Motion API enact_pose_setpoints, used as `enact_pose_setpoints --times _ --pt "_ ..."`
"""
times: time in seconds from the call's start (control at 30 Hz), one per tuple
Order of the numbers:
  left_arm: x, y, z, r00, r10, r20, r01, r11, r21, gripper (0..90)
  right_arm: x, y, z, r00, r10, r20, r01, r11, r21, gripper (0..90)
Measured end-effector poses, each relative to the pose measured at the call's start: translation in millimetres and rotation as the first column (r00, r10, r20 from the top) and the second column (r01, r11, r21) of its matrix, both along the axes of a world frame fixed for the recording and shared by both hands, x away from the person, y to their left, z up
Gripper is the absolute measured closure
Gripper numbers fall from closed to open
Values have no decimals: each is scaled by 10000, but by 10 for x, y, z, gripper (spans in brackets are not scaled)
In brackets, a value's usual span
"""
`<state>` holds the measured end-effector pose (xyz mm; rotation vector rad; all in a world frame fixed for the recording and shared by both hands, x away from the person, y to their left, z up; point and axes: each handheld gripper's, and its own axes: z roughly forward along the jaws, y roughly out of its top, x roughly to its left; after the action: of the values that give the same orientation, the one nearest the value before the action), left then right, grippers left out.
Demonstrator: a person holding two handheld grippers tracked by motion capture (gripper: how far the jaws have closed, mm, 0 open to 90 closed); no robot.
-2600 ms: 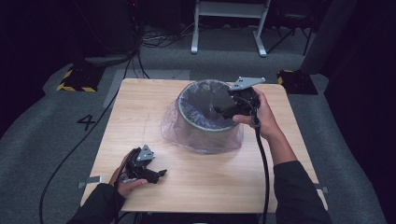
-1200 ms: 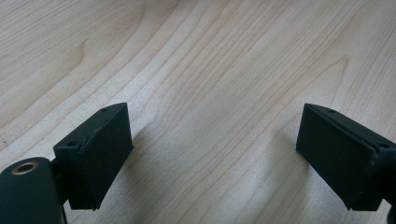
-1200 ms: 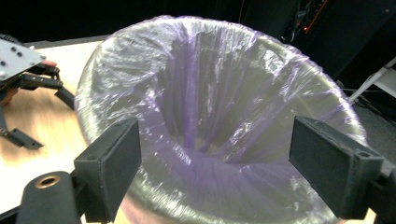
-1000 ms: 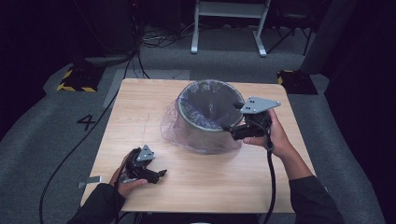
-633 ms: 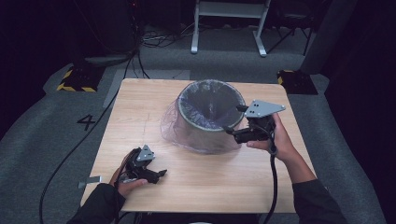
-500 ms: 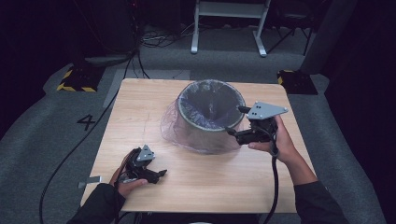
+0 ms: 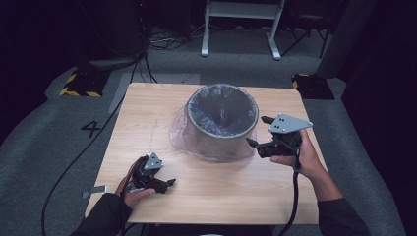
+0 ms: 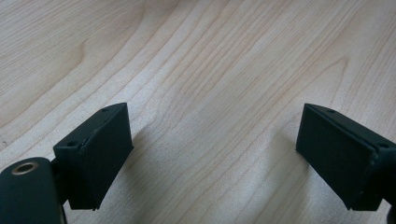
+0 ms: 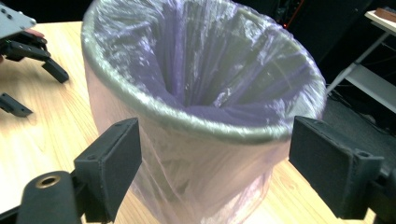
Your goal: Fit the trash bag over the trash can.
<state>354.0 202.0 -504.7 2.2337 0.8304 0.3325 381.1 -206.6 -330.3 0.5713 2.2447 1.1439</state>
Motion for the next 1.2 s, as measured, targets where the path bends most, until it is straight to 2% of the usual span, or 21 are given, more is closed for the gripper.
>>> enact_pose_setpoints --times 0.27,0.67,1.2 --pt "0 -1 0 10000 6 -2 -6 10000 -12 102 -33 -82 -52 9993 -307 226 313 9992 -259 171" --pt "-1 -1 0 10000 8 -5 -8 10000 -12 102 -19 -237 -218 9976 -685 -37 682 9962 -537 170" --pt "-1 -1 -1 10000 11 -3 -11 10000 -15 102 21 -420 -562 9893 -1201 -833 1117 9888 -989 169"
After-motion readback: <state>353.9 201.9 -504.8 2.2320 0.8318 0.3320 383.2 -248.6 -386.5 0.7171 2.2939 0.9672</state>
